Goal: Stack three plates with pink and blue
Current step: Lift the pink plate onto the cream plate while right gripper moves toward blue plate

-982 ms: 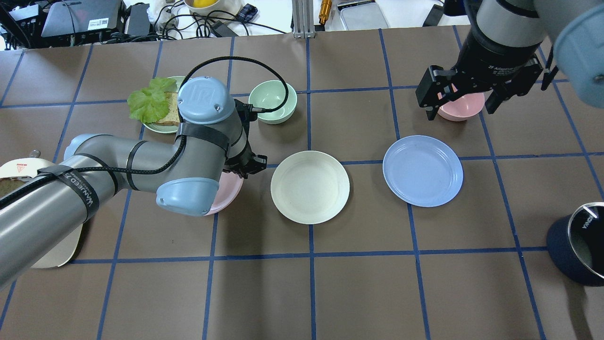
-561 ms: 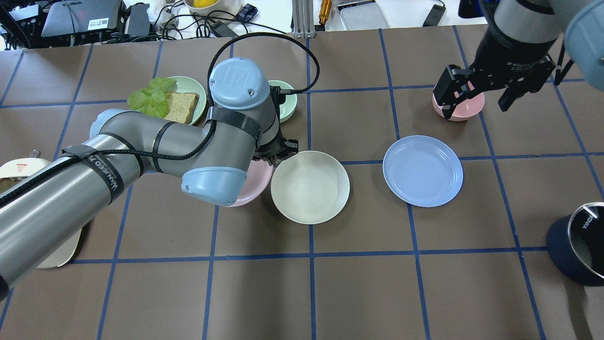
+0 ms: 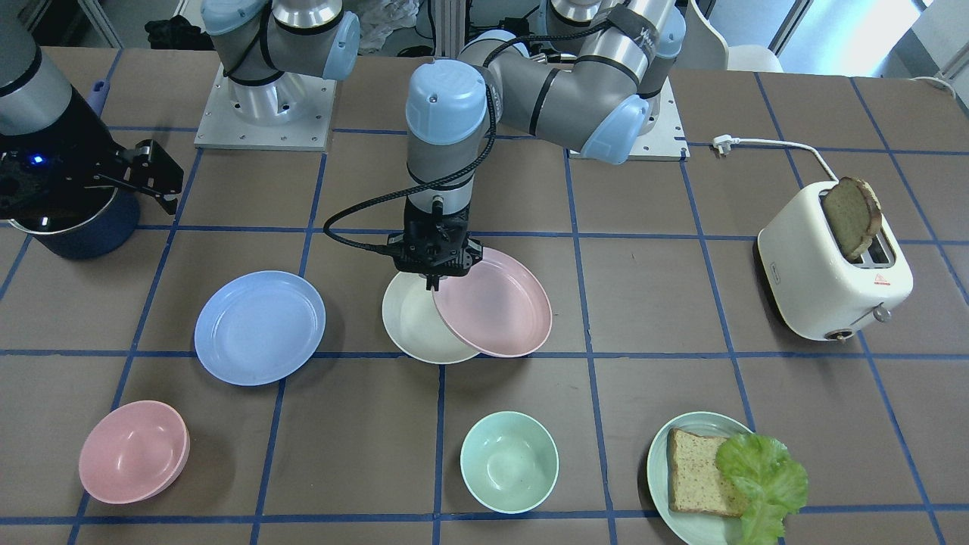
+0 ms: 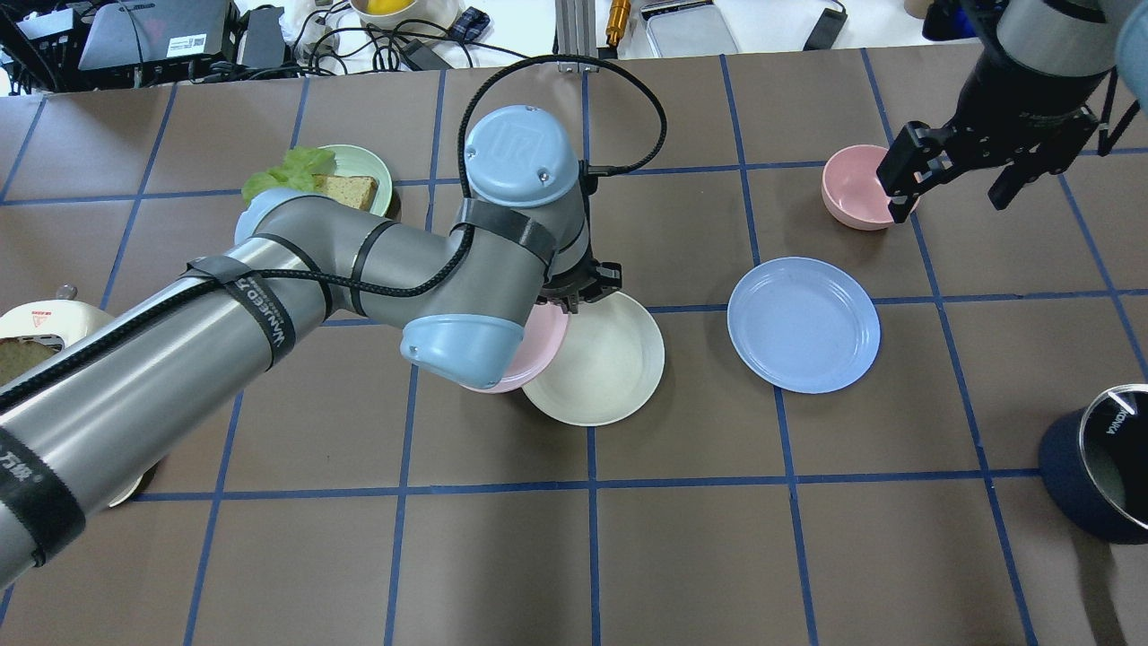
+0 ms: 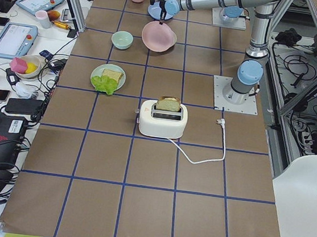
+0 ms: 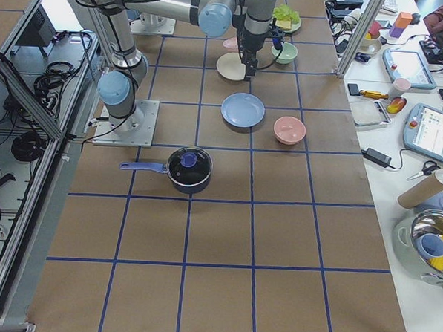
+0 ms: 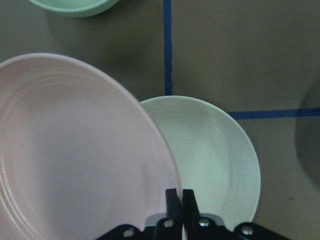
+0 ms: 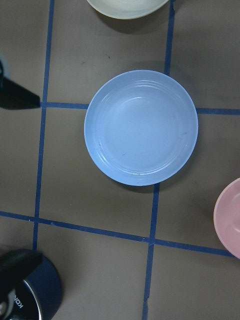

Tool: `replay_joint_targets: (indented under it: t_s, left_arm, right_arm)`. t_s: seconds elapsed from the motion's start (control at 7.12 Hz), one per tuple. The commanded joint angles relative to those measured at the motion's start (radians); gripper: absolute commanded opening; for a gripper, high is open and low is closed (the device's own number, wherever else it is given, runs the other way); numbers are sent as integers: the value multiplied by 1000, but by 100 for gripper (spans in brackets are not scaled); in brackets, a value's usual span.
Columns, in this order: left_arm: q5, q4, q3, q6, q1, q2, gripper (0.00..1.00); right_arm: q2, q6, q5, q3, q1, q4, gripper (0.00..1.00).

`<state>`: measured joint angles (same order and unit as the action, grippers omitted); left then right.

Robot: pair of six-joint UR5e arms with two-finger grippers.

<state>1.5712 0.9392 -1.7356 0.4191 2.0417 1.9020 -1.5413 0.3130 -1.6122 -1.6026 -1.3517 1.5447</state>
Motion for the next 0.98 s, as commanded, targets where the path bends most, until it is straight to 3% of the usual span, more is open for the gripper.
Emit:
replay_joint_targets:
  t_s: [0.0, 0.42, 0.7, 0.84]
  left_arm:
    - [-3, -6, 40, 30, 57, 41, 0]
    - [12, 0, 53, 30, 115, 64, 0]
    - [16, -3, 53, 18, 115, 84, 0]
    - [19, -6, 54, 15, 115, 103, 34]
  right_arm:
    - [9, 29, 0, -73, 35, 77, 100]
    - [9, 76, 0, -285, 40, 392, 100]
    - [10, 80, 12, -312, 69, 402, 100]
    - [10, 80, 12, -316, 72, 397, 100]
